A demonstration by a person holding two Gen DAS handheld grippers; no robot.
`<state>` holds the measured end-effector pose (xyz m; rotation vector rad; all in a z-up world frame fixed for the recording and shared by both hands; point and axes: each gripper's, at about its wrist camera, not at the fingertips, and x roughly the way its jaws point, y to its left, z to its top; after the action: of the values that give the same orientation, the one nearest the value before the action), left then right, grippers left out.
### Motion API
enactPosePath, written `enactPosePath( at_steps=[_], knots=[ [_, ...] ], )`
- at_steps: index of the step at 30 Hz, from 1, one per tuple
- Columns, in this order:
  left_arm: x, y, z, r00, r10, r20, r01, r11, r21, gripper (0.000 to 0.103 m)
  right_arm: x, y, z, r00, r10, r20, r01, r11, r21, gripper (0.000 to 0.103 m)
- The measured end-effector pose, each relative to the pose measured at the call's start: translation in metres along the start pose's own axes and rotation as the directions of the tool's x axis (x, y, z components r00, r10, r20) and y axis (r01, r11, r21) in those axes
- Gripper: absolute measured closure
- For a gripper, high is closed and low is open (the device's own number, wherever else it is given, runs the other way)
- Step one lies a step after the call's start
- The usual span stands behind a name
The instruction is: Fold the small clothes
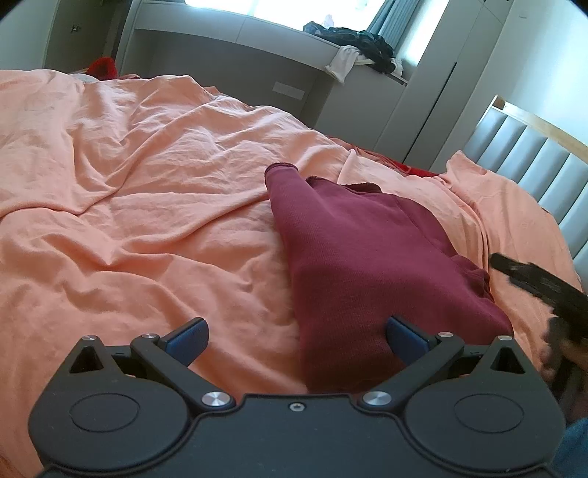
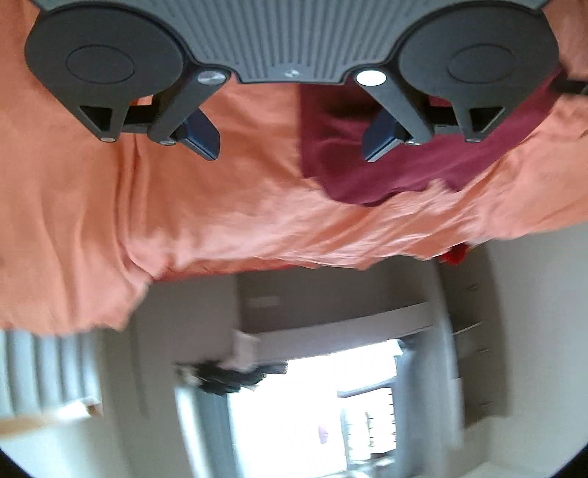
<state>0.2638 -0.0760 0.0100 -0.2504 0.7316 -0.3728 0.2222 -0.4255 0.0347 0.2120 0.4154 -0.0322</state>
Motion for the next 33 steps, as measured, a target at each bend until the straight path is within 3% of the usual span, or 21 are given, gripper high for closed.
enactPosePath(
  at_steps=[2,5,8,12,15,19,23,27,31,33],
  knots=[
    [0.000,0.000,0.000,1.000,-0.002,0.000,0.002,1.000,0.000,0.000,0.018,-0.014,-0.003,0.998,0.006,-0.056,-0.002,0.998,0.066,0.014],
    [0.001,0.003,0.000,1.000,-0.008,-0.003,0.008,1.000,-0.008,0.000,0.032,-0.030,-0.010,0.983,0.091,-0.157,-0.070,0.989,0.132,0.014],
    [0.001,0.007,-0.001,1.000,-0.018,-0.008,0.018,1.000,-0.022,0.000,0.024,-0.031,-0.013,0.975,0.115,-0.188,-0.106,0.993,0.056,0.012],
    [0.004,0.009,-0.002,1.000,-0.024,-0.011,0.023,0.999,-0.034,0.000,0.007,-0.015,-0.025,0.973,0.096,-0.210,-0.120,0.987,-0.107,0.008],
    [0.004,0.008,-0.004,1.000,-0.022,-0.011,0.022,0.999,-0.035,0.000,0.003,-0.007,-0.031,0.969,0.083,-0.232,-0.121,0.981,-0.153,0.008],
    [0.004,0.008,-0.004,1.000,-0.020,-0.010,0.020,0.999,-0.038,0.000,-0.011,-0.011,-0.019,0.988,0.090,-0.128,-0.104,0.988,-0.115,0.011],
    [0.004,0.008,-0.003,1.000,-0.017,-0.014,0.016,0.999,-0.039,0.000,-0.014,-0.002,-0.009,0.987,0.136,-0.086,-0.149,0.975,-0.163,0.033],
    [0.004,0.007,-0.003,1.000,-0.013,-0.012,0.012,0.999,-0.035,0.000,-0.008,0.016,-0.013,0.976,0.177,-0.126,-0.203,0.948,-0.246,0.054],
    [0.003,0.007,-0.003,1.000,-0.013,-0.015,0.012,0.999,-0.039,0.000,-0.003,0.027,-0.022,0.979,0.166,-0.118,-0.195,0.931,-0.308,0.087],
    [0.003,0.007,-0.003,1.000,-0.012,-0.014,0.011,0.999,-0.039,0.000,-0.005,0.031,-0.026,0.979,0.170,-0.111,-0.198,0.921,-0.334,0.095]
  ],
)
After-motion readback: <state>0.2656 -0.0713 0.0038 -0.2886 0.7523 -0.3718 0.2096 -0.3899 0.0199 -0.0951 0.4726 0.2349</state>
